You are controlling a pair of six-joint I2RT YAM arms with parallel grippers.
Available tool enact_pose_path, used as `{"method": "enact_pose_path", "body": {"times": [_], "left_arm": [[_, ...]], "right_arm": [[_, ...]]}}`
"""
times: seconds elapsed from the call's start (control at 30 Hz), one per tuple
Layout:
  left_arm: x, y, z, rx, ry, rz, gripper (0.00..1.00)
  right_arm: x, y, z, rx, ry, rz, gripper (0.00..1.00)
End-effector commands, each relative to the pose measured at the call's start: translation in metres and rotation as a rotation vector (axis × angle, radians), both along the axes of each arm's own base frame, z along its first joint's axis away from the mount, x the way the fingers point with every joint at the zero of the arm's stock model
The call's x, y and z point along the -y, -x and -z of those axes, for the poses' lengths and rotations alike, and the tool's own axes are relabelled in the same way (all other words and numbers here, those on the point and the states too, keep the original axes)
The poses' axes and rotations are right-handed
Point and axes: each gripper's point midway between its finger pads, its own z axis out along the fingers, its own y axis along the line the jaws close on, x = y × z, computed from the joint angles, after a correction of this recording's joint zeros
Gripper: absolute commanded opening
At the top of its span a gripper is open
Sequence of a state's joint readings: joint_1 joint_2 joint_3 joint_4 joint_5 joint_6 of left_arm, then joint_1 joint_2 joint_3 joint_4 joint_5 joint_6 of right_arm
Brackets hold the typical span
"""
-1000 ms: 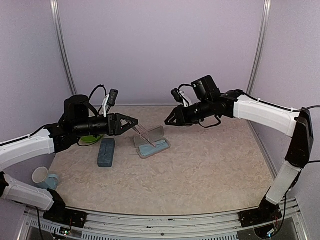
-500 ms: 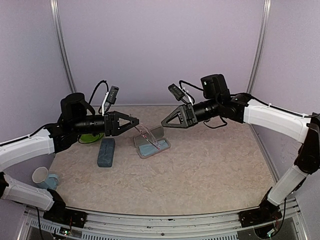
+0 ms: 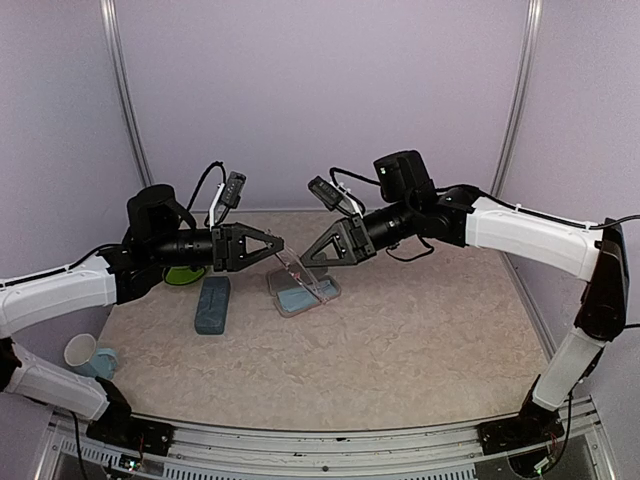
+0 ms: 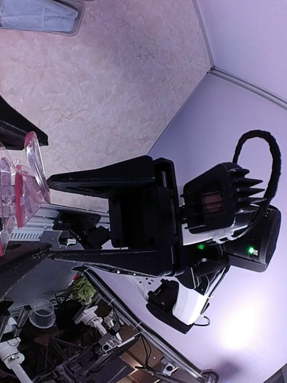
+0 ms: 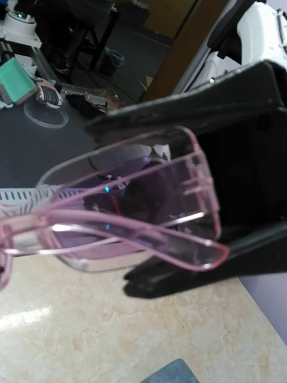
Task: Organize the sunglasses
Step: Pass from the left arm to the right
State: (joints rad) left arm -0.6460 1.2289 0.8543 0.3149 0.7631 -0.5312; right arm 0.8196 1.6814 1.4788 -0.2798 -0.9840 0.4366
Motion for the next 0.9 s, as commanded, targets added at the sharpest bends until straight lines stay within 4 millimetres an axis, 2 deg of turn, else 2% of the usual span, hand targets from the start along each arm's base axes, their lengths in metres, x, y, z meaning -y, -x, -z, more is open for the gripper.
{"method": "enact_pose_path", "body": {"times": [0.0,0.23,0.7,0.87], "left_arm": [[0.005,0.003,-0.021,0.039,0.049,0.030,0.47],[0.009,0.003,-0.022,0.028,0.058,0.040,0.47],[0.013,-0.001,-0.016,0.008,0.045,0.037,0.46],[0.013,-0.001,-0.013,0.006,0.033,0.033,0.47]], "right_arm": [[-0.008,0.008,-0.004,0.015,-0.012,-0.047,0.51],[-0.010,0.011,0.001,0.012,0.000,-0.060,0.46],[-0.010,0.010,0.009,0.008,0.023,-0.049,0.09],[-0.010,0.011,0.010,0.002,0.020,-0.043,0.00]]}}
